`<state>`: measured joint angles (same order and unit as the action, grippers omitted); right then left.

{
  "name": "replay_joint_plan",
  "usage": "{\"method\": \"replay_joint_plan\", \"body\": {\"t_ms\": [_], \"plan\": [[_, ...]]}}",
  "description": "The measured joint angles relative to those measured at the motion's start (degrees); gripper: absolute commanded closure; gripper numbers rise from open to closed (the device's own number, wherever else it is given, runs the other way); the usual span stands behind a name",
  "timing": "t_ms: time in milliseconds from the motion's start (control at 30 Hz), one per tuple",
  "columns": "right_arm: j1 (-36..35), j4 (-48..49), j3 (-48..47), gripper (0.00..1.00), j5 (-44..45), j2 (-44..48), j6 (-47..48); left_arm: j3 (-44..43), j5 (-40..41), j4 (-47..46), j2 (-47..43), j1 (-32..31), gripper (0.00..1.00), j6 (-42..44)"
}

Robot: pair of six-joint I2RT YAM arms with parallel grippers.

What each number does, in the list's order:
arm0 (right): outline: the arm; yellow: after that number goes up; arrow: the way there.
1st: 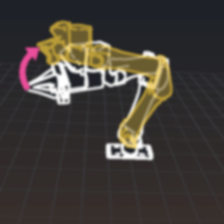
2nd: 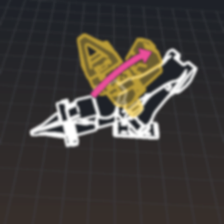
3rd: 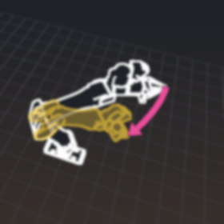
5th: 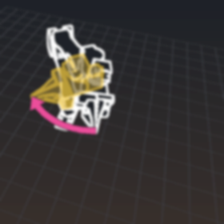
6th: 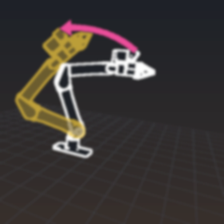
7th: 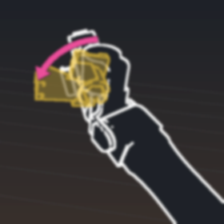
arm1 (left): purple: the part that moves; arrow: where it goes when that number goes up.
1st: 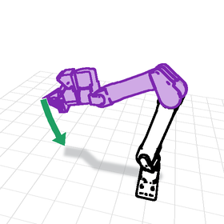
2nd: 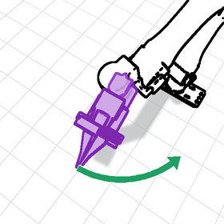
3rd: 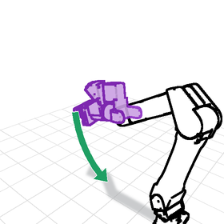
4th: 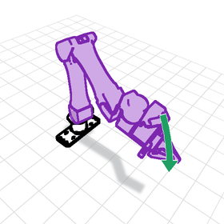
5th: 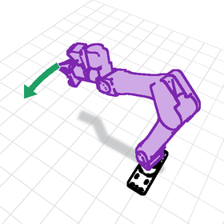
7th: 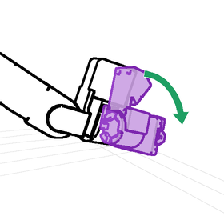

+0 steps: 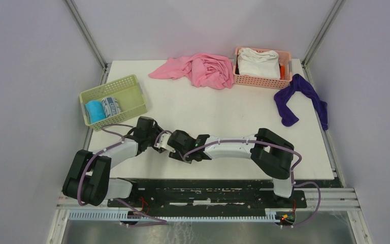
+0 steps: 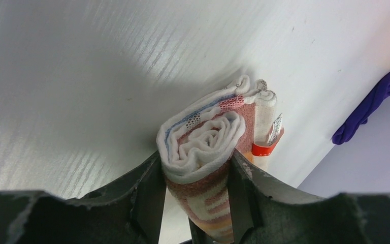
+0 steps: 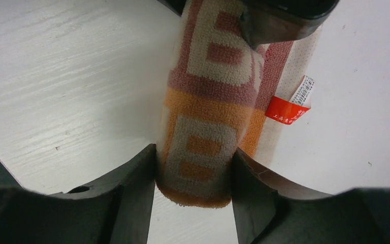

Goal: Roll the towels
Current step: Roll the towel at the center of the board, then pick up the towel at the center of the board.

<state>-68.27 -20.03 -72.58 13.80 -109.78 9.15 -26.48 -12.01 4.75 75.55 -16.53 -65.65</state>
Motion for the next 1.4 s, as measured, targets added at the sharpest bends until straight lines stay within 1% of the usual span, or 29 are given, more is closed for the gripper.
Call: {"method": "replay_joint_plan", "body": {"t_ms": [100,233,300,367,433,500,633,667,767,900,1067,1300,1400], "plan": [[-0.07,0.02,0.0,0.55,0.33,-0.07,-0.07,-0.5,-0.04,0.33,0.42,0.0,0.42,0.0],[0.11,0.33,0.09,0.72,-0.72,-0.44,-0.5,-0.92,0.02,0.5,0.37,-0.11,0.32,0.0],[0.87,0.76,0.31,0.76,-2.93,-0.46,-1.07,-0.94,0.42,0.81,-0.5,-0.24,0.27,0.02],[2.36,1.81,0.74,0.78,-6.75,-0.33,-1.81,-0.59,1.53,1.62,-2.16,-0.33,0.21,0.02],[5.09,3.41,1.7,0.78,-12.98,0.33,-3.1,0.24,2.84,2.69,-4.57,-0.31,0.16,0.0],[8.48,5.05,2.6,0.79,-20.83,0.66,-4.7,1.51,3.98,3.52,-7.58,-0.31,0.14,0.0],[15.37,9.57,4.2,0.8,-37.75,-0.28,-9.33,3.61,4.44,4.28,-13.11,-0.28,0.13,-0.07],[16.59,10.67,4.48,0.8,-40.85,-0.81,-10.54,4.24,4.42,4.07,-14.64,-0.26,0.13,-0.09],[20.55,16.98,5.77,0.8,-52.57,-3.72,-16.11,6.78,3.78,2.25,-18.71,-0.26,0.14,-0.94],[23.65,27.36,8.31,0.8,-63.08,-7.43,-25.97,10.34,1.84,-1.44,-20.48,-0.26,0.17,-3.02],[26.86,40.7,10.95,0.8,-71.36,-12.44,-39.19,13.07,-0.31,-5.79,-18.25,-0.72,0.2,-5.68],[29.53,52.19,11.23,0.81,-77.5,-18.1,-53.16,13.77,-0.59,-15.13,-12.31,-3.43,0.25,-8.7],[30.1,55.32,11.19,0.81,-78.79,-19.45,-57.77,13.75,-0.57,-18.8,-9.49,-4.42,0.27,-9.51]]}}
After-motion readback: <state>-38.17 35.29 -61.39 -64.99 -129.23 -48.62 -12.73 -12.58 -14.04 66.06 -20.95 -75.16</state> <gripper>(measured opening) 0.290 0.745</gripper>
